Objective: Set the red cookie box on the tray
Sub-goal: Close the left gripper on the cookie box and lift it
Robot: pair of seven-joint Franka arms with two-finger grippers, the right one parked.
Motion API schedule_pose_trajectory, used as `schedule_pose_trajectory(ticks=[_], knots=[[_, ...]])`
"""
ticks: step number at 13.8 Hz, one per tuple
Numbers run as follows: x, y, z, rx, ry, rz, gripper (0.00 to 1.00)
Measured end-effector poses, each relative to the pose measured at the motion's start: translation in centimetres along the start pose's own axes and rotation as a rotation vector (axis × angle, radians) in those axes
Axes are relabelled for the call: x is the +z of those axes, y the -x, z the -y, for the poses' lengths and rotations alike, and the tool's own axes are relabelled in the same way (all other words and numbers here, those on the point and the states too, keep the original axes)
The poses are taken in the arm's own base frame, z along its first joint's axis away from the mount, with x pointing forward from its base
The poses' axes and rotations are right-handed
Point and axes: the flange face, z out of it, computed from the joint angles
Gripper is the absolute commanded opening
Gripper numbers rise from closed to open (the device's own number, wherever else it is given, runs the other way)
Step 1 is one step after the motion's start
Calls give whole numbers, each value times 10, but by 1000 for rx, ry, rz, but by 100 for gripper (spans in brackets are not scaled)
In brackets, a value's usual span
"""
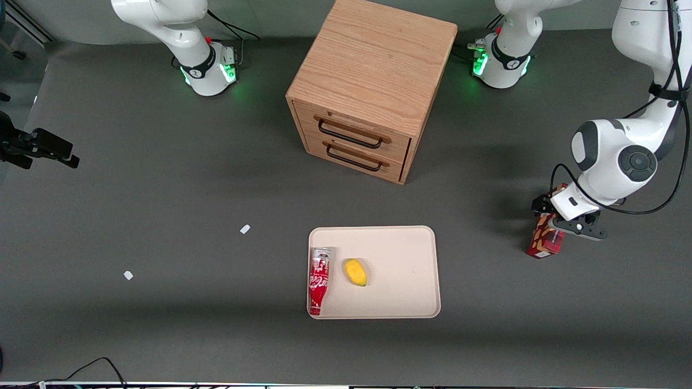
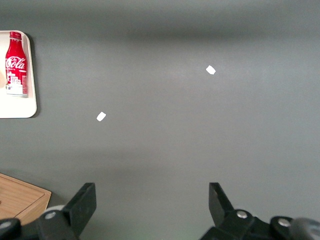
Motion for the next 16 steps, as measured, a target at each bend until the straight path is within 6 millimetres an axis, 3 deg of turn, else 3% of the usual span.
schedule_pose_trajectory(ticks=[1, 2, 13, 16], knots=[[1, 0, -1, 5, 0, 1, 7], [1, 0, -1, 17, -1, 3, 0], [1, 2, 11, 32, -11, 2, 0], [-20, -9, 20, 26, -7, 35, 0]])
